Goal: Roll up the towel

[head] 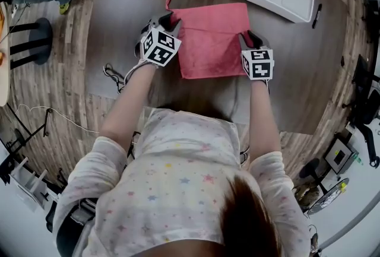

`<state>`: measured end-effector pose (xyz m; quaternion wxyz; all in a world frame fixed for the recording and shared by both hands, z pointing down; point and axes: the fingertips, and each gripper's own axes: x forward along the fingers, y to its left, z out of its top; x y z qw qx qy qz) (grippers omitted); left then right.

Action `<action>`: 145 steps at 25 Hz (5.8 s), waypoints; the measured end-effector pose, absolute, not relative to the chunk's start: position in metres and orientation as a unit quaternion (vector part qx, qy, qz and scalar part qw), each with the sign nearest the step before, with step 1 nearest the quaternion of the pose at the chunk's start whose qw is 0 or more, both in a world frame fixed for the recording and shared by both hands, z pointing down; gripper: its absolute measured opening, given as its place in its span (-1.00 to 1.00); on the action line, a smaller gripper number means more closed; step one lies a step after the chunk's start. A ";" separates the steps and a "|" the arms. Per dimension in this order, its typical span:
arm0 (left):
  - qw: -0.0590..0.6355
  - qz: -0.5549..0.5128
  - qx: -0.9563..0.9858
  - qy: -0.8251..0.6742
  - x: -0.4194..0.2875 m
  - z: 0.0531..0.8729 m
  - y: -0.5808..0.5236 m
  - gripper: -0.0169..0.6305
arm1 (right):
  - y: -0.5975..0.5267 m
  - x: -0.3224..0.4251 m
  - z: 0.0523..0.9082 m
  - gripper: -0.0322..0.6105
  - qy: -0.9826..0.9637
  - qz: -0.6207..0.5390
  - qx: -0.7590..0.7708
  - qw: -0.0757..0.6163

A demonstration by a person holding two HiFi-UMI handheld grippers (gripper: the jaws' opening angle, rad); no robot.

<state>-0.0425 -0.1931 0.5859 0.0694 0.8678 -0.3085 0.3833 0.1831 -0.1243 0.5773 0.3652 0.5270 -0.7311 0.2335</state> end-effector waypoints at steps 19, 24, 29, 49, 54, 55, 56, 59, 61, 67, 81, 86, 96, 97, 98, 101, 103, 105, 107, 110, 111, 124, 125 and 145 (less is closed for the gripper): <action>0.121 0.377 0.830 -0.393 -0.092 0.588 -0.151 -0.55 | -0.088 0.169 0.557 -0.55 -0.769 0.226 0.480 0.357; 0.118 0.370 0.834 -0.390 -0.094 0.589 -0.164 -0.55 | -0.043 0.187 0.573 -0.56 -0.745 0.257 0.493 0.367; 0.113 0.378 0.830 -0.395 -0.092 0.586 -0.169 -0.55 | -0.045 0.208 0.580 -0.56 -0.737 0.254 0.509 0.366; 0.111 0.348 0.871 -0.328 -0.085 0.560 -0.082 -0.55 | -0.019 0.037 0.583 -0.55 -0.820 0.208 0.373 0.382; 0.110 0.346 0.876 -0.316 -0.091 0.560 -0.079 -0.55 | -0.002 0.039 0.584 -0.55 -0.815 0.212 0.380 0.382; 0.111 0.345 0.878 -0.312 -0.090 0.561 -0.078 -0.55 | 0.005 0.041 0.585 -0.55 -0.815 0.213 0.379 0.383; 0.111 0.343 0.880 -0.308 -0.089 0.562 -0.076 -0.55 | 0.011 0.042 0.585 -0.55 -0.814 0.216 0.378 0.385; 0.110 0.344 0.883 -0.298 -0.088 0.564 -0.076 -0.55 | 0.021 0.047 0.580 -0.50 -0.811 0.233 0.385 0.374; 0.106 0.344 0.886 -0.293 -0.087 0.563 -0.083 -0.55 | 0.015 0.062 0.575 -0.47 -0.801 0.243 0.416 0.354; 0.094 0.349 0.889 -0.282 -0.081 0.569 -0.106 -0.55 | -0.019 0.157 0.571 -0.46 -0.718 0.254 0.555 0.334; 0.107 0.351 0.896 -0.250 -0.075 0.577 -0.096 -0.49 | 0.000 0.146 0.557 -0.46 -0.745 0.264 0.527 0.314; 0.102 0.342 0.908 -0.218 -0.067 0.568 -0.069 -0.49 | 0.040 0.045 0.551 -0.63 -0.818 0.299 0.398 0.288; 0.114 0.333 0.904 -0.244 -0.073 0.562 -0.042 -0.49 | 0.077 -0.012 0.569 -0.65 -0.852 0.270 0.277 0.354; 0.115 0.331 0.903 -0.249 -0.074 0.560 -0.040 -0.49 | 0.079 -0.011 0.574 -0.65 -0.850 0.256 0.272 0.371; 0.115 0.329 0.902 -0.254 -0.076 0.558 -0.037 -0.49 | 0.080 -0.010 0.579 -0.66 -0.848 0.238 0.267 0.390; 0.114 0.331 0.899 -0.265 -0.079 0.553 -0.028 -0.49 | 0.078 -0.007 0.587 -0.81 -0.844 0.191 0.258 0.430; 0.115 0.330 0.896 -0.272 -0.080 0.551 -0.020 -0.49 | 0.078 -0.006 0.587 -0.82 -0.845 0.190 0.252 0.431; 0.115 0.324 0.898 -0.276 -0.080 0.548 -0.013 -0.49 | 0.080 -0.006 0.584 -0.83 -0.847 0.197 0.247 0.428; 0.116 0.318 0.900 -0.275 -0.079 0.544 -0.006 -0.49 | 0.079 -0.006 0.578 -0.83 -0.849 0.203 0.245 0.422; 0.116 0.308 0.908 -0.259 -0.071 0.539 0.004 -0.49 | 0.070 -0.003 0.566 -0.83 -0.853 0.226 0.250 0.398; 0.116 0.305 0.911 -0.251 -0.067 0.538 0.007 -0.49 | 0.065 -0.001 0.563 -0.83 -0.854 0.235 0.253 0.388; 0.130 0.317 0.935 -0.092 -0.008 0.549 0.053 -0.62 | 0.029 0.017 0.558 -0.83 -0.848 0.265 0.270 0.371; 0.130 0.317 0.936 -0.086 -0.004 0.550 0.053 -0.62 | 0.027 0.018 0.559 -0.83 -0.848 0.264 0.270 0.373; 0.108 0.396 0.910 -0.061 0.003 0.585 0.038 -0.62 | 0.048 0.040 0.570 -0.75 -0.841 0.264 0.284 0.377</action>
